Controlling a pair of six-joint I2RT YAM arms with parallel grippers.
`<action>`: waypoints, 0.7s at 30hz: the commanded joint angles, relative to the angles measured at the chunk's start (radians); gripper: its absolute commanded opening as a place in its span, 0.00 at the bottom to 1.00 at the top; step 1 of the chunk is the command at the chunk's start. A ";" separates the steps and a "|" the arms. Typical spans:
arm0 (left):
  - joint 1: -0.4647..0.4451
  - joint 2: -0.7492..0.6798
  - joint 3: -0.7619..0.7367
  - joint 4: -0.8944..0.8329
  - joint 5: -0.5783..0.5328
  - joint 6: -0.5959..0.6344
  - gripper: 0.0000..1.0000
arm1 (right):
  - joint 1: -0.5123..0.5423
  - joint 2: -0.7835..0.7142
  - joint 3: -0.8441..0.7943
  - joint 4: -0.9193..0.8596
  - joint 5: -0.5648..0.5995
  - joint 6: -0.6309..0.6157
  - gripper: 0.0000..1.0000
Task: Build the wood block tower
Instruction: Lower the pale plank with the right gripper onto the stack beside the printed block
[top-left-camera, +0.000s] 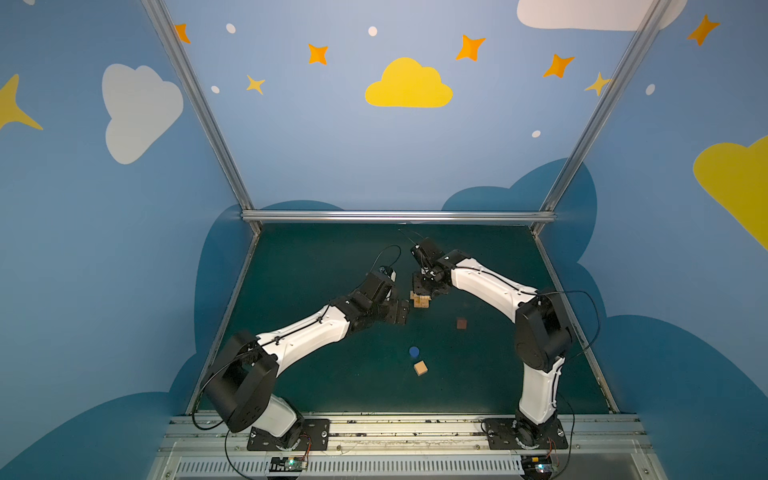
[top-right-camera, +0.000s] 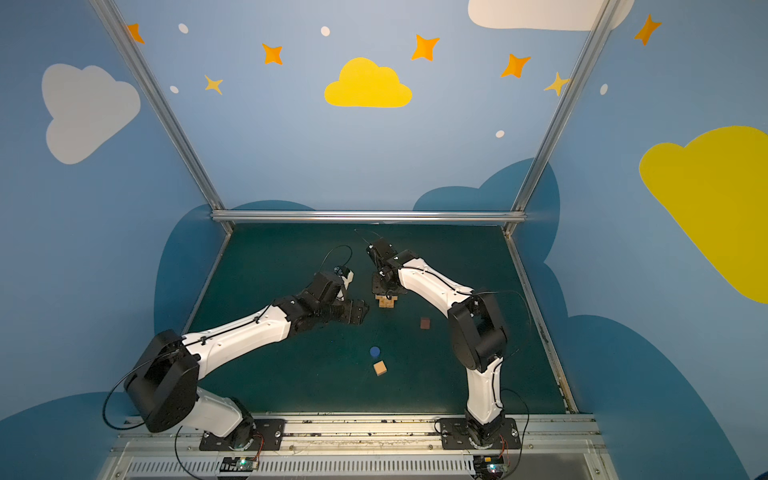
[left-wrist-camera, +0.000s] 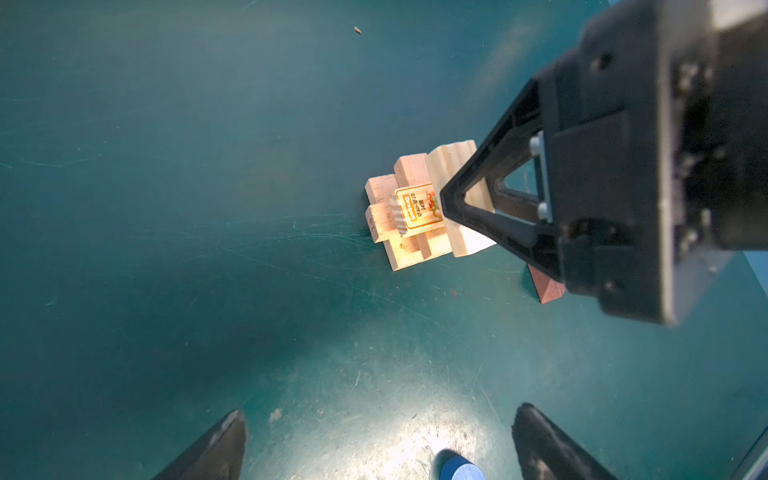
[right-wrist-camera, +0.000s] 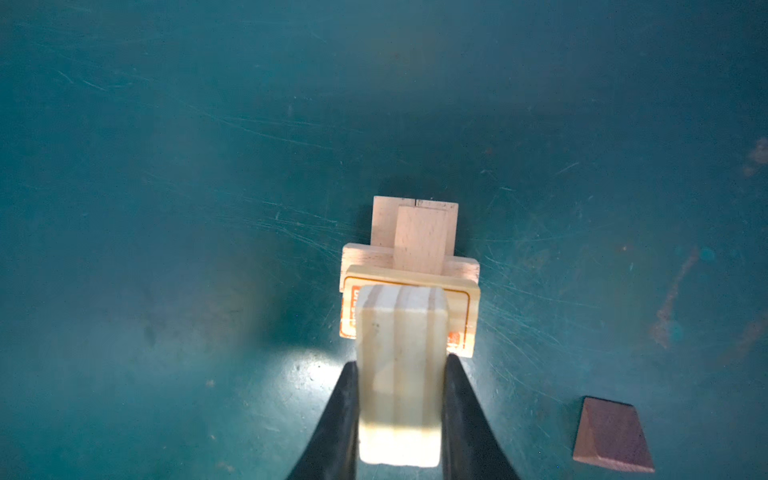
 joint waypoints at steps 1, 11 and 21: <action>0.000 -0.026 0.004 -0.018 -0.017 0.014 0.99 | -0.006 0.020 0.029 -0.032 -0.007 0.010 0.00; 0.002 -0.025 0.005 -0.020 -0.029 0.016 0.99 | -0.014 0.032 0.046 -0.043 0.006 0.003 0.00; 0.001 -0.022 0.008 -0.021 -0.032 0.017 0.99 | -0.017 0.053 0.068 -0.050 -0.013 0.002 0.00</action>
